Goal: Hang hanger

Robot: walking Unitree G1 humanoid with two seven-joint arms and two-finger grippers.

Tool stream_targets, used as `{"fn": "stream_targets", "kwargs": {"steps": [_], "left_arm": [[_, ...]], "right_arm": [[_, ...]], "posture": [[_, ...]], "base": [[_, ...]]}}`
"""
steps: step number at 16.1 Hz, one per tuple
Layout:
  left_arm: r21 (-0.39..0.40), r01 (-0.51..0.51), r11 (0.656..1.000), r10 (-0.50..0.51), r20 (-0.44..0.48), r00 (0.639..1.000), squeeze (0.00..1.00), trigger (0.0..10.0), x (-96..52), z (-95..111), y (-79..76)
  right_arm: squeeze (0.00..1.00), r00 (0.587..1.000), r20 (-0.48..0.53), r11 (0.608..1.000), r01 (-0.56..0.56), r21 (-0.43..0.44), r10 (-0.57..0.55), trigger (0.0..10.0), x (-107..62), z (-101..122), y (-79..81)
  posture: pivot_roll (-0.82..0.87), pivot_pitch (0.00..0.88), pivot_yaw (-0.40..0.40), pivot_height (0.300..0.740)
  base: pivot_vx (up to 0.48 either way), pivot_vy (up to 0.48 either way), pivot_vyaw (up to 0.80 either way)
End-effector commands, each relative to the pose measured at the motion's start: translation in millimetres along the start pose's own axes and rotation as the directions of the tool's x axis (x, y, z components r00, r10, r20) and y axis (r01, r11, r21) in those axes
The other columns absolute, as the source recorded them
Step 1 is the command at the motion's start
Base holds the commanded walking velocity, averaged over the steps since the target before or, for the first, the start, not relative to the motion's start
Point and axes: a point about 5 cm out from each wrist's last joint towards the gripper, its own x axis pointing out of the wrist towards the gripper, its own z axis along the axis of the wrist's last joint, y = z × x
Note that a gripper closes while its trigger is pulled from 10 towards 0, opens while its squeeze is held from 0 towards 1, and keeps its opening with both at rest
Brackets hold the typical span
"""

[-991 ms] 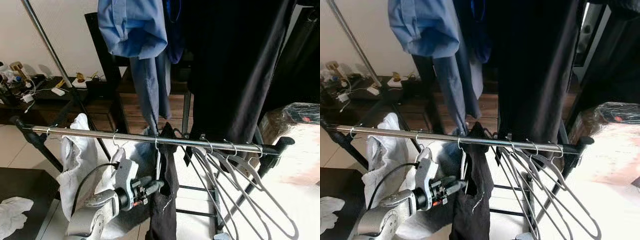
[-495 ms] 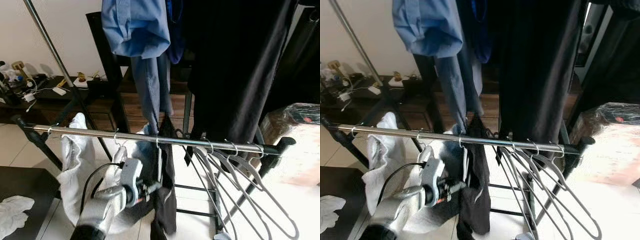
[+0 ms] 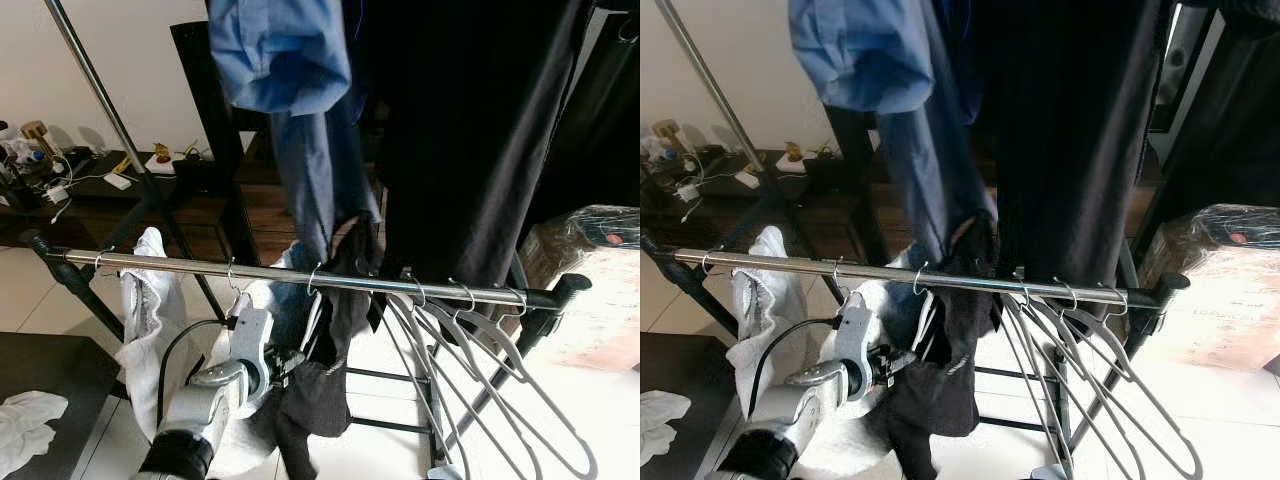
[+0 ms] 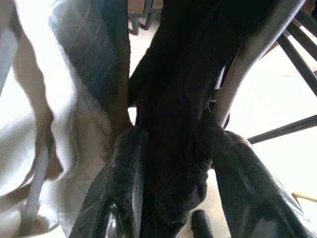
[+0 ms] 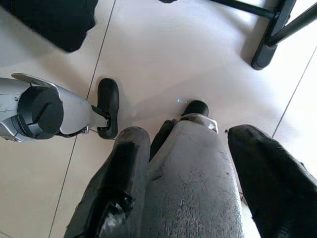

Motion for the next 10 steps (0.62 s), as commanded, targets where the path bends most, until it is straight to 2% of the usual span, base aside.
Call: {"fn": "stream_targets", "kwargs": {"steps": [1, 4, 7, 9, 10], "left_arm": [[0.004, -0.009, 1.0, 0.009, -0.007, 1.0, 0.0, 10.0, 0.8, -0.3, 3.3], [0.041, 0.133, 0.99, -0.133, 0.005, 0.991, 0.0, 10.0, 1.8, 2.7, -7.3], [0.066, 0.084, 0.994, -0.084, -0.008, 0.996, 0.0, 10.0, 4.9, 4.4, -1.8], [0.04, 0.056, 0.998, -0.055, -0.012, 0.998, 0.0, 10.0, 8.7, 5.6, -1.8], [0.039, 0.067, 0.997, -0.067, -0.015, 0.998, 0.36, 10.0, 9.4, 5.3, -3.1]], "right_arm": [[0.0, 0.998, -0.064, 1.0, -0.017, 0.009, 0.017, 10.0, -0.1, -17.6, 5.0], [0.0, 0.998, -0.061, 1.0, -0.017, 0.014, 0.017, 10.0, 0.0, -17.8, 5.7], [0.0, 0.998, -0.061, 1.0, -0.019, 0.014, 0.02, 10.0, 0.1, -17.8, 6.3], [0.0, 0.998, -0.061, 1.0, -0.021, 0.014, 0.021, 10.0, 0.1, -17.7, 6.5], [0.0, 0.998, -0.061, 1.0, -0.021, 0.014, 0.021, 10.0, 0.1, -17.7, 6.4]], "posture": [[-0.07, 0.111, 0.047, 0.74], [-0.07, 0.114, 0.052, 0.74], [-0.06, 0.117, 0.053, 0.74], [-0.07, 0.118, 0.054, 0.74], [-0.07, 0.118, 0.054, 0.74]], "base": [[0.0, 0.0, 0.0], [0.0, 0.0, 0.0], [0.0, 0.0, 0.0], [0.0, 0.0, 0.0], [0.0, 0.0, 0.0]]}}
